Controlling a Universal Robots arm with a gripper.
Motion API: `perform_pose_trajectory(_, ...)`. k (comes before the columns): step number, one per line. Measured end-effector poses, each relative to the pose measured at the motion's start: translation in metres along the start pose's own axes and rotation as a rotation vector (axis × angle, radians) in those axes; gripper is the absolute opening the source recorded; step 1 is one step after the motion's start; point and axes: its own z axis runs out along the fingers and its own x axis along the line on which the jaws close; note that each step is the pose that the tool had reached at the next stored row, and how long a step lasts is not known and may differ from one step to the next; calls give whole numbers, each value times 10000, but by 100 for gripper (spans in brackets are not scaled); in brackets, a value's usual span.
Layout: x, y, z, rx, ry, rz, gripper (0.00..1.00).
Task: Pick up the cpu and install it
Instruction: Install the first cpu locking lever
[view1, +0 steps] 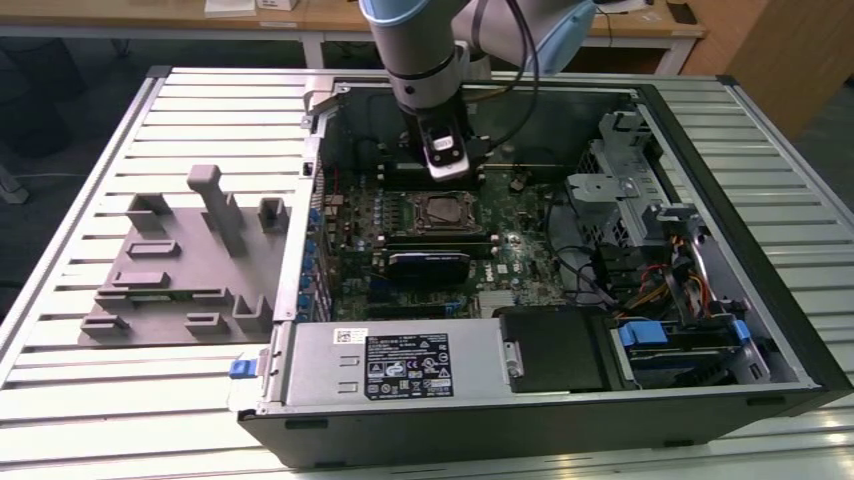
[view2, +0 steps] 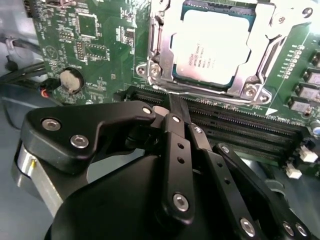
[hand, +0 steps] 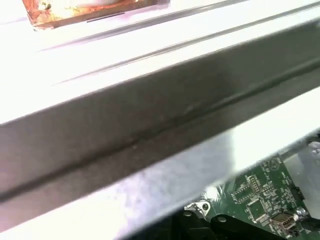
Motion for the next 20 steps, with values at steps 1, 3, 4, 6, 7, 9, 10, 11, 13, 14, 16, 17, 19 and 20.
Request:
perform_pose_trajectory(1,-4,5,-22,-1,1,1,11)
perform_pose_trajectory(3,-12,15,-62,-8,5,2,11)
perform_pose_trajectory(4,-16,19,-79,-10,6,3,11)
perform_pose_trajectory(6,-21,26,-105,-17,7,5,11)
perform_pose_trajectory(7,-21,26,-106,-18,7,5,11)
perform_pose_trajectory(9,-21,27,-107,-20,7,5,11)
perform_pose_trajectory(10,-22,27,-108,-18,7,5,11)
perform_pose_trajectory(11,-22,27,-109,-17,8,5,11)
perform_pose_trajectory(13,-22,27,-111,-18,8,5,11)
perform_pose_trajectory(14,-22,27,-111,-14,6,4,11)
perform_pose_trajectory(16,-23,26,-111,14,-5,-6,11)
perform_pose_trajectory(17,-23,25,-111,31,-11,-10,11)
perform_pose_trajectory(19,-25,22,-111,78,-29,-24,11)
perform_pose_trajectory(20,-26,20,-112,112,-39,-33,11)
